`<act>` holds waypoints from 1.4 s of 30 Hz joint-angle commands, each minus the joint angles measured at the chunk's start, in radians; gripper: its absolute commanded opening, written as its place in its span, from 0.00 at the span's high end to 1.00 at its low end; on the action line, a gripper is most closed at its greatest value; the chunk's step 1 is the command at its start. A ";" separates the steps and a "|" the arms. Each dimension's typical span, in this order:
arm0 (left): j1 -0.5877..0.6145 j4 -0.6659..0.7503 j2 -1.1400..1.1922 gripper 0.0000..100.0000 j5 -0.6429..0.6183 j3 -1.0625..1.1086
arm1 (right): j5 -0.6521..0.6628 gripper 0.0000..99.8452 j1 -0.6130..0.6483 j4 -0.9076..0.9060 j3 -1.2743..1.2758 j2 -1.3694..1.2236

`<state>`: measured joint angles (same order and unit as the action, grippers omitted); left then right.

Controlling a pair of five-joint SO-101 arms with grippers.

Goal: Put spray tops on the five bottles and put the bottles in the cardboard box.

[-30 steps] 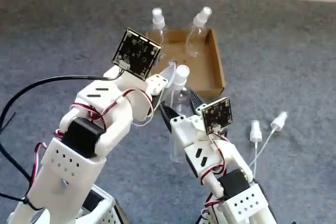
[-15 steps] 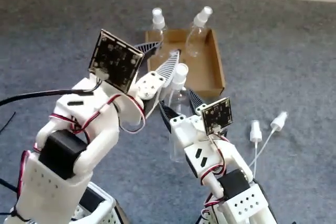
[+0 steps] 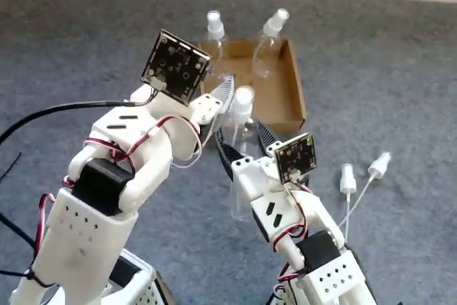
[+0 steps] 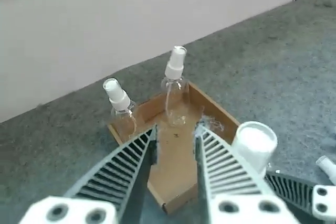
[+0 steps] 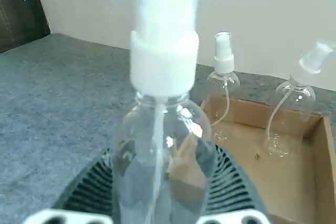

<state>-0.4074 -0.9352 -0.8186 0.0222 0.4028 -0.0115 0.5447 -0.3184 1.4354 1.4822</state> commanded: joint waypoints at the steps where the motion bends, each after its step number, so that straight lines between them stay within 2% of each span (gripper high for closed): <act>1: 0.067 -0.005 -0.025 0.88 0.052 -0.061 | -0.006 1.00 -0.022 0.022 -0.021 0.015; 7: 0.268 -0.044 -0.203 0.88 0.054 -0.041 | -0.006 1.00 -0.150 0.021 -0.068 0.004; 11: 0.363 -0.132 -0.346 0.88 0.055 0.130 | -0.005 1.00 -0.166 0.018 -0.211 -0.101; 14: 0.398 -0.121 -0.424 0.88 0.087 0.317 | -0.009 1.00 -0.157 -0.028 -0.394 -0.294; 19: 0.349 -0.052 -0.545 0.88 0.114 0.607 | -0.011 1.00 -0.070 -0.079 -0.723 -0.642; 22: 0.289 -0.048 -0.628 0.81 0.103 0.674 | -0.021 1.00 0.005 -0.085 -0.877 -0.812; 24: 0.260 -0.048 -0.691 0.76 0.061 0.687 | -0.077 1.00 0.036 -0.085 -0.957 -0.898; 26: 0.239 -0.049 -0.753 0.75 0.029 0.708 | -0.129 1.00 0.058 -0.085 -1.018 -0.957; 32: 0.225 -0.037 -0.866 0.74 0.018 0.782 | -0.235 1.00 0.116 -0.131 -1.053 -0.986; 38: 0.225 0.137 -0.868 0.74 0.018 0.865 | -0.262 1.00 0.194 -0.257 -1.050 -0.984; 42: 0.229 0.172 -0.868 0.74 0.018 0.883 | -0.264 1.00 0.226 -0.282 -1.047 -0.931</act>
<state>-0.1695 -0.8201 -1.6763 0.0483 1.2820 -0.2647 0.7334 -0.5869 0.4488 0.4910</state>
